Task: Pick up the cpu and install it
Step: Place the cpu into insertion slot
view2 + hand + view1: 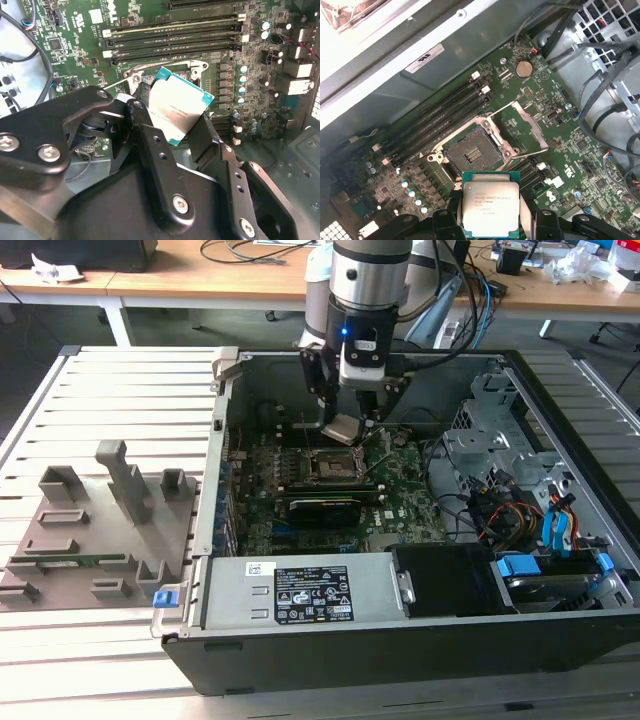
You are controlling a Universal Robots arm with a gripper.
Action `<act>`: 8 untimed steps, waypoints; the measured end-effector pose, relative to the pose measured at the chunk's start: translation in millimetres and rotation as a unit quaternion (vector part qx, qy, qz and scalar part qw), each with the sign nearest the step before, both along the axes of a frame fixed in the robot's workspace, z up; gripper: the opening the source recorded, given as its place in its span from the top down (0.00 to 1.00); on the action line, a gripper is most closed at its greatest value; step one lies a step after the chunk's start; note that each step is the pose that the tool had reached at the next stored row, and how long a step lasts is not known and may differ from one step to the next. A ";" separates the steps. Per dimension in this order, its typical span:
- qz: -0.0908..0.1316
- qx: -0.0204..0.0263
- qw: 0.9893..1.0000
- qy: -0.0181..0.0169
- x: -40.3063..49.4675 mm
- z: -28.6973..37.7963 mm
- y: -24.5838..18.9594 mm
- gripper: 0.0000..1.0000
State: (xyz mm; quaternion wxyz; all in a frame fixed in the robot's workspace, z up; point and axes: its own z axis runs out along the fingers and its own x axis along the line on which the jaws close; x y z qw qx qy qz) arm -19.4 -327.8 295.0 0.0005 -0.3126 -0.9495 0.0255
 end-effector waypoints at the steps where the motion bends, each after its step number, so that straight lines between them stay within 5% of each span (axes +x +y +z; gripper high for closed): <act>1: -0.003 0.000 1.000 0.000 0.0 0.0 0.0 0.45; 8: -0.040 -0.001 0.999 0.000 0.0 -0.1 0.0 0.45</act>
